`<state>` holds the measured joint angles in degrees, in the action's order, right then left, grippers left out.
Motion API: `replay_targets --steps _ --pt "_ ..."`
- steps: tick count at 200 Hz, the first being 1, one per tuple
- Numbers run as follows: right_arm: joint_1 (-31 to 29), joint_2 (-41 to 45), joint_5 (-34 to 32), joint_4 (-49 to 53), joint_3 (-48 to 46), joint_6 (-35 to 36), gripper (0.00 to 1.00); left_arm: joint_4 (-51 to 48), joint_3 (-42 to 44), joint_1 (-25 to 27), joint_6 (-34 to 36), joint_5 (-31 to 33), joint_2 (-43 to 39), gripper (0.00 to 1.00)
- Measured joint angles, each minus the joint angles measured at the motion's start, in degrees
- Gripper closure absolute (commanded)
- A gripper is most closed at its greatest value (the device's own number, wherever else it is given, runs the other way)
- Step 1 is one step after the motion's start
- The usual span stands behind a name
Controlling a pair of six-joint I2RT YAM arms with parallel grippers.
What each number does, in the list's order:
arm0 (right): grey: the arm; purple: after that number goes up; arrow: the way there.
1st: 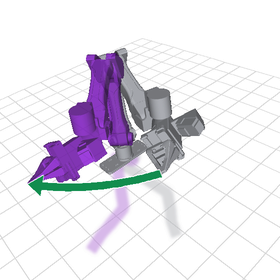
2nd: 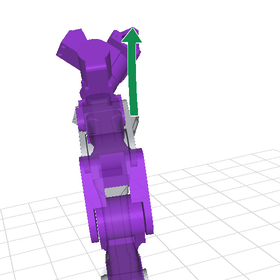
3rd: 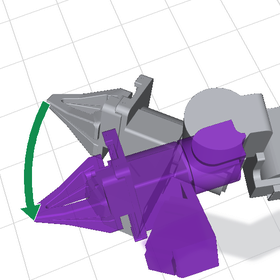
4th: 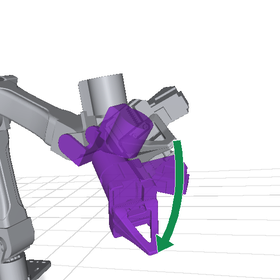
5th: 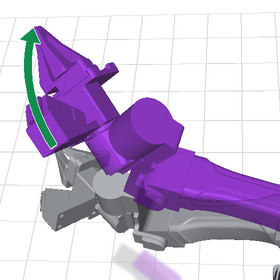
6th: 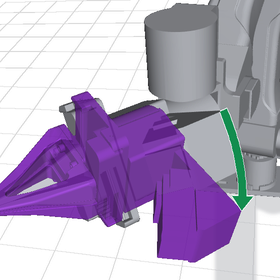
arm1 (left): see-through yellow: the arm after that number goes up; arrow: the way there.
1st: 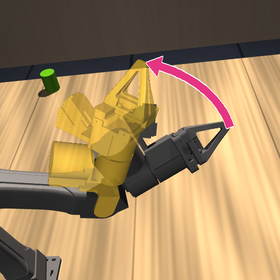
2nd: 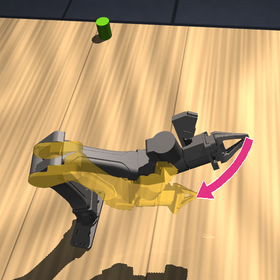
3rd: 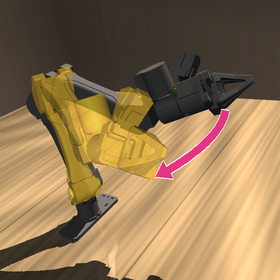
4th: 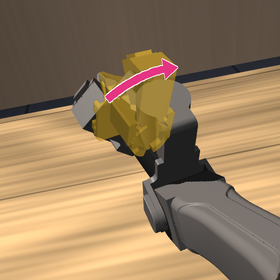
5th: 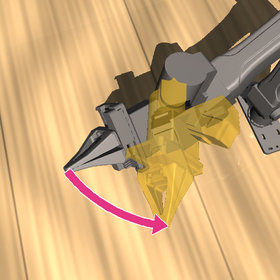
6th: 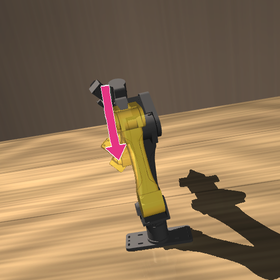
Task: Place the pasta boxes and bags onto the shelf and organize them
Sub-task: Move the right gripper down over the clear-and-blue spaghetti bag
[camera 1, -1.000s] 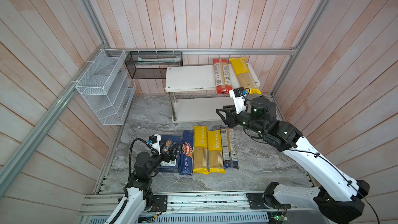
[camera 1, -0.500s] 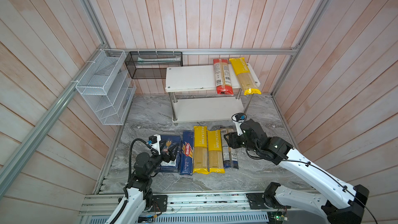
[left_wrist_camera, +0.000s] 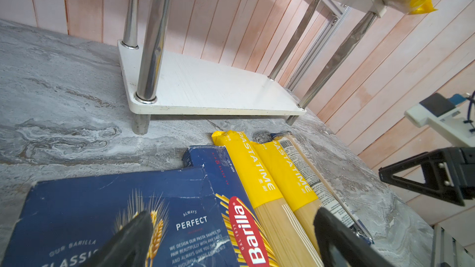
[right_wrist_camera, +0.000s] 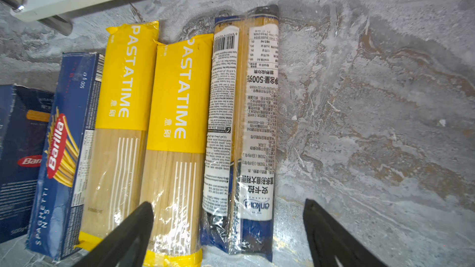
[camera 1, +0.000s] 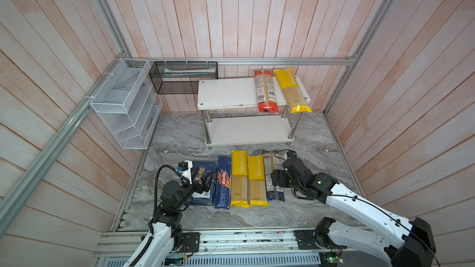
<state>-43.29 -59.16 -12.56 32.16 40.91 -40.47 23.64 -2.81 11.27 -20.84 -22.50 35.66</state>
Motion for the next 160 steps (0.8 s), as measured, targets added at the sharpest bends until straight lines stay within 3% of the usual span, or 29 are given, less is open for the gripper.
replay_targets --steps 89,160 --pt "1.4 -6.6 0.4 -9.2 -3.4 -0.5 0.03 0.4 0.0 0.0 0.0 0.0 1.3 0.0" --pt "1.6 -13.8 -2.0 -10.8 -3.6 -0.2 0.02 0.4 0.0 0.0 0.0 0.0 1.5 0.0"
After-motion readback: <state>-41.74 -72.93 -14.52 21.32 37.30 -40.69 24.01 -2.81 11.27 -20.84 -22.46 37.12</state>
